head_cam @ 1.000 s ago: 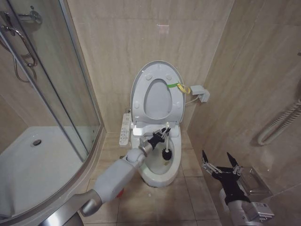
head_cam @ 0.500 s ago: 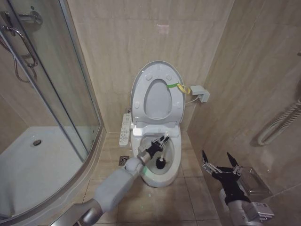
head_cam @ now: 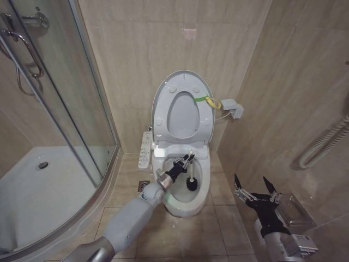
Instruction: Open the toilet lid, clean the toilet bowl with a toilet brush, close the toilet lid, and flush.
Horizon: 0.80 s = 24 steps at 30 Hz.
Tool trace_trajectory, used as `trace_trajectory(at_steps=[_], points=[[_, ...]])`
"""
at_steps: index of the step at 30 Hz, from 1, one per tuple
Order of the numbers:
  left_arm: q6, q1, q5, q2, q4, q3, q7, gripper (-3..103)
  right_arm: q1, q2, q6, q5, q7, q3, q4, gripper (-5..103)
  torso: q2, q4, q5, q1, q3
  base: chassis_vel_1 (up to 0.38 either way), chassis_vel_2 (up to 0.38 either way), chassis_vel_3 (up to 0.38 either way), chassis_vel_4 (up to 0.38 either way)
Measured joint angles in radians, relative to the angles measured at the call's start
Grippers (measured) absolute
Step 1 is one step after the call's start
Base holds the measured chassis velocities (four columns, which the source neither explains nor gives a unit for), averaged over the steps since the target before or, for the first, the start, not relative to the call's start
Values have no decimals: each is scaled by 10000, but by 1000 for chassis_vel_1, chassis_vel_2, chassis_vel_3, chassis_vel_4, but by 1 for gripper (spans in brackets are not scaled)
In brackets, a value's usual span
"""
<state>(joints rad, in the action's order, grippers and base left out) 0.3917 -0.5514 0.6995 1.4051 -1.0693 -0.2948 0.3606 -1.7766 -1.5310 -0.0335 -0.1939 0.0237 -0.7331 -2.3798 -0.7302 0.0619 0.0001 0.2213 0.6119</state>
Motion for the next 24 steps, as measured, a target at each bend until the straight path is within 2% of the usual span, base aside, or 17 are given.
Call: trace_trajectory(at_steps=[6,14,24], points=[[490,-200,-123,283,1050,58,758,19,0,0,0,0,0,0,0,100,-1,-4,-2,-1,-2,0,0,0,0],[724,175,-370,381,2206,386,1107,19,0,0,0,0,0,0,0,100,0,-4,-1,0,0,0,0,0,0],[1008,667,105,753,1826,579,1372,19,0,0,0,0,0,0,0,100,1,2,0,0,0,0,0,0,0]])
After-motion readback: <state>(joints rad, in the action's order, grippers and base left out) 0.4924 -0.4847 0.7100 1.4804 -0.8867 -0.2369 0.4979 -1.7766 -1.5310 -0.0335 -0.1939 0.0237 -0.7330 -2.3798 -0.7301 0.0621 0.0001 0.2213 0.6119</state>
